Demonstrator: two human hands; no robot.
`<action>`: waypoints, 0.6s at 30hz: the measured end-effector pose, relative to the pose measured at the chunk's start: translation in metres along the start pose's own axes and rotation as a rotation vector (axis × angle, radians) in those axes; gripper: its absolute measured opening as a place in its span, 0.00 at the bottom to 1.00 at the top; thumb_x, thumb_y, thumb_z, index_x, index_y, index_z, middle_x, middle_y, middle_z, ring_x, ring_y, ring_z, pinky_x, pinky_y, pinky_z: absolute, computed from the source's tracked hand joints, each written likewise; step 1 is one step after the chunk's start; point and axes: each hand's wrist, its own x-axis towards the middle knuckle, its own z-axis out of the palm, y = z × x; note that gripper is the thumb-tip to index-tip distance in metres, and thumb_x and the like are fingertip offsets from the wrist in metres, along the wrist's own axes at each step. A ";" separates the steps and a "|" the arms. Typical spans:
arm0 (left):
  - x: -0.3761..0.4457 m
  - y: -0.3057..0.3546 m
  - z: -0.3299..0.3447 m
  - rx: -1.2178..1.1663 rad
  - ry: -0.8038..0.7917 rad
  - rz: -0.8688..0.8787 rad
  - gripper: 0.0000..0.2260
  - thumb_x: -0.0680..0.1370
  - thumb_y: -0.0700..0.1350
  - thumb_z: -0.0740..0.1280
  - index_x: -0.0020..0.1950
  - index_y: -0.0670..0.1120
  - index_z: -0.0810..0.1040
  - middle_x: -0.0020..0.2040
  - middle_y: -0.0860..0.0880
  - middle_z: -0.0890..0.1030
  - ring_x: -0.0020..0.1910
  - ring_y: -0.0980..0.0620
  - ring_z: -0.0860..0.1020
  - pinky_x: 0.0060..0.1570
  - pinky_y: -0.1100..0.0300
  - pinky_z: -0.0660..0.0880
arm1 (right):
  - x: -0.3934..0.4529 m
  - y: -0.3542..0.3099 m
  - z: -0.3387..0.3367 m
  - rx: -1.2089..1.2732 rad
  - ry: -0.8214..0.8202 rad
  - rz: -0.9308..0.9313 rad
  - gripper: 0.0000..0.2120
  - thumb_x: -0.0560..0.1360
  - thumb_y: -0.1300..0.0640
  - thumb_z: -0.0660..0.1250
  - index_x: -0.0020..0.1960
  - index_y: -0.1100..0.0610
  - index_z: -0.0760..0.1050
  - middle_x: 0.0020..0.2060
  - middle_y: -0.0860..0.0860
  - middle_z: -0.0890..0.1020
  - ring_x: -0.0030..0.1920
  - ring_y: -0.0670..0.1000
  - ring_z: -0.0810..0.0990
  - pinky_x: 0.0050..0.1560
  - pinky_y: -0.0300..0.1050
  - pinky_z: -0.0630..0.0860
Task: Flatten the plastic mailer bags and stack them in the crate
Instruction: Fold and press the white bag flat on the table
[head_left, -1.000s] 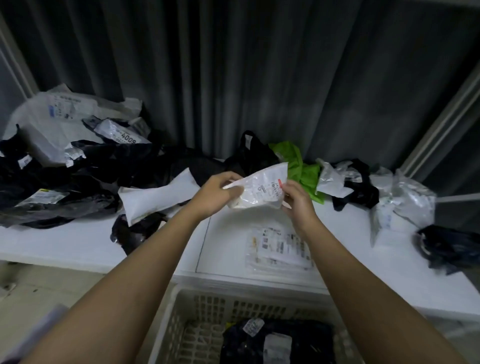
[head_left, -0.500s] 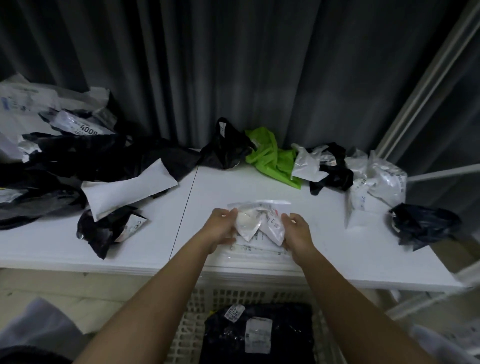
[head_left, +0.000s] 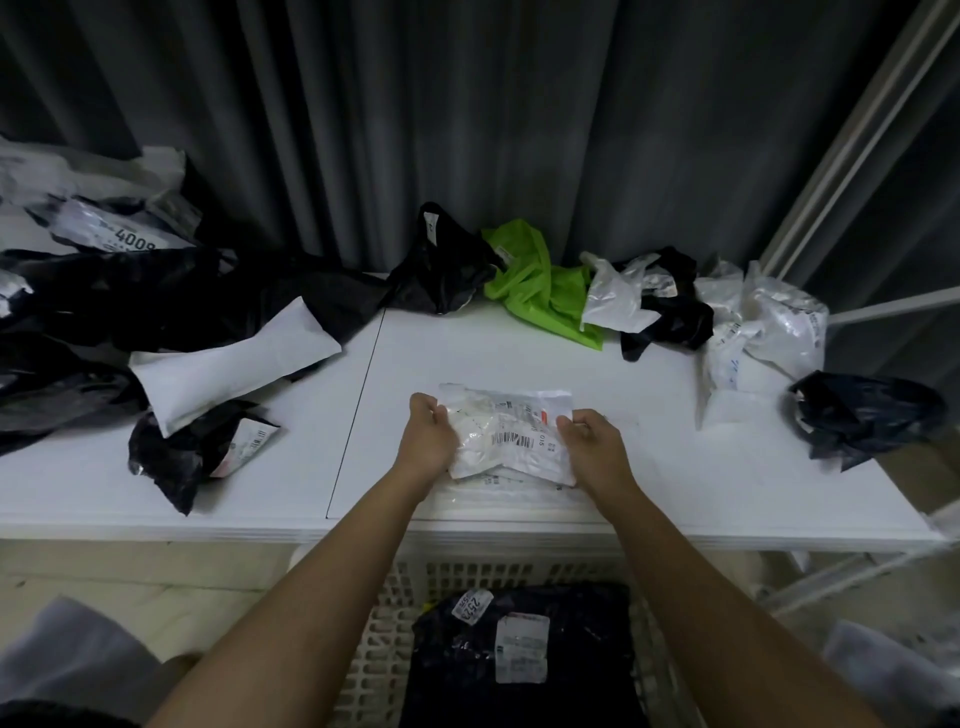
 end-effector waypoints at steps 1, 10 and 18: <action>0.000 -0.002 0.000 0.019 -0.004 0.013 0.05 0.84 0.46 0.49 0.54 0.46 0.60 0.39 0.47 0.69 0.35 0.51 0.68 0.37 0.56 0.67 | 0.002 0.001 0.000 -0.016 0.000 -0.006 0.09 0.79 0.58 0.63 0.45 0.65 0.73 0.33 0.51 0.70 0.37 0.51 0.70 0.40 0.43 0.68; 0.002 -0.021 0.008 0.214 0.096 0.019 0.06 0.84 0.47 0.49 0.53 0.45 0.60 0.36 0.49 0.70 0.38 0.45 0.71 0.40 0.54 0.68 | -0.008 -0.010 0.019 -0.564 0.201 -0.451 0.19 0.78 0.52 0.55 0.63 0.58 0.75 0.60 0.58 0.75 0.62 0.60 0.71 0.61 0.57 0.70; 0.002 -0.026 0.009 0.296 0.097 0.091 0.08 0.84 0.46 0.50 0.56 0.44 0.64 0.47 0.43 0.77 0.43 0.44 0.75 0.43 0.56 0.68 | -0.005 -0.009 0.058 -0.960 -0.370 -0.406 0.25 0.82 0.42 0.45 0.78 0.44 0.52 0.78 0.49 0.52 0.77 0.56 0.45 0.75 0.58 0.41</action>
